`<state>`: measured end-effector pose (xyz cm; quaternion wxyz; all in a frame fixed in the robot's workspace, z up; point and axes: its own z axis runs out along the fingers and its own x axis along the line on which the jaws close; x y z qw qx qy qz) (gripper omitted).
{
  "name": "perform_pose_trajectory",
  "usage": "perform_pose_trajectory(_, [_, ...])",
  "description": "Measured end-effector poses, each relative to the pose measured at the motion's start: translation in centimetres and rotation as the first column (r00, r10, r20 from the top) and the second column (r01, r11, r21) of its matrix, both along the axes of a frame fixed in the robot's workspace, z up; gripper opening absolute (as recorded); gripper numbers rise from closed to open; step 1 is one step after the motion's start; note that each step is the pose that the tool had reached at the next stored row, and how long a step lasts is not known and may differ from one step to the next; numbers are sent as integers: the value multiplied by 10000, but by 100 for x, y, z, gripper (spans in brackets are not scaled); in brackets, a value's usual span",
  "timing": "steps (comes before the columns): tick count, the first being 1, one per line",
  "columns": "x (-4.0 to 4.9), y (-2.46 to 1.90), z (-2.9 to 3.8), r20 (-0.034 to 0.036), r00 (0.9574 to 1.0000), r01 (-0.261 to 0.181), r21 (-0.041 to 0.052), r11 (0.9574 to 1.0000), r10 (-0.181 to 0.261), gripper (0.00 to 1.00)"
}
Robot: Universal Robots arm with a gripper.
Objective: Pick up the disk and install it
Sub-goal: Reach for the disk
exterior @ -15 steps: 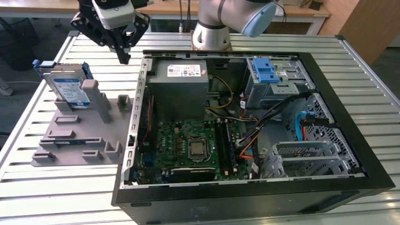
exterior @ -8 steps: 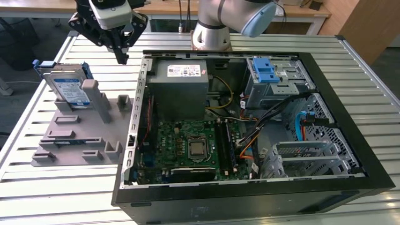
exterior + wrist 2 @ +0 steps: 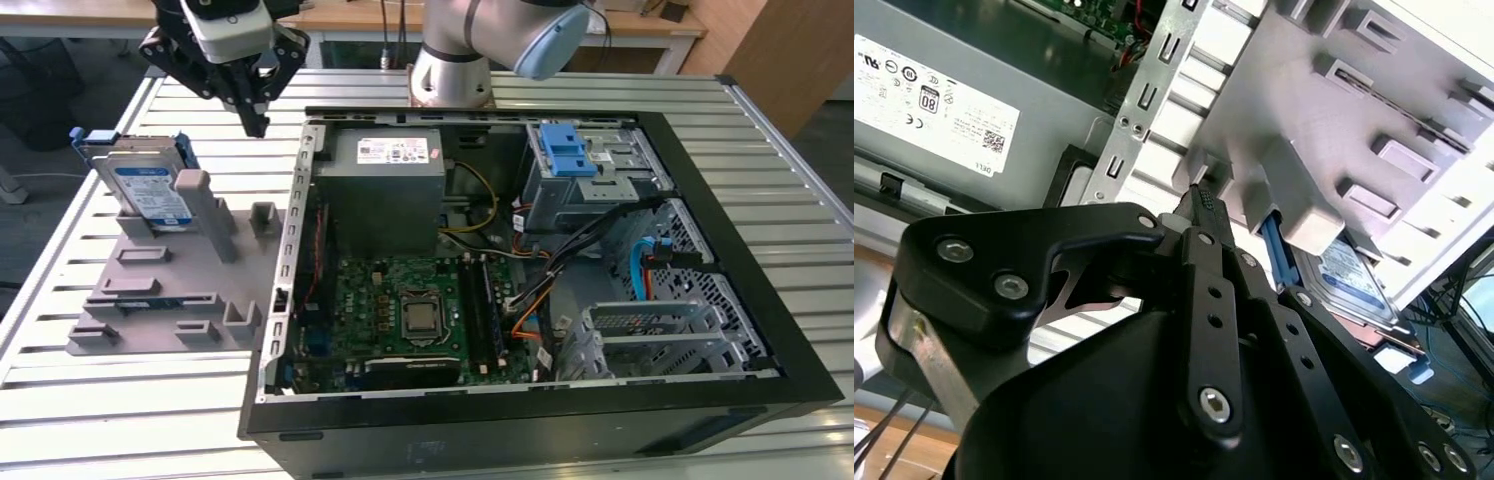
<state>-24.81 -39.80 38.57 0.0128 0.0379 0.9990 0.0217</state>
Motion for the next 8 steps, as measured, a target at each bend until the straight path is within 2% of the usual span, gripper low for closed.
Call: perform_pose_trajectory(8, [-51,0,-3,0,10000,-1,0,10000,1,11])
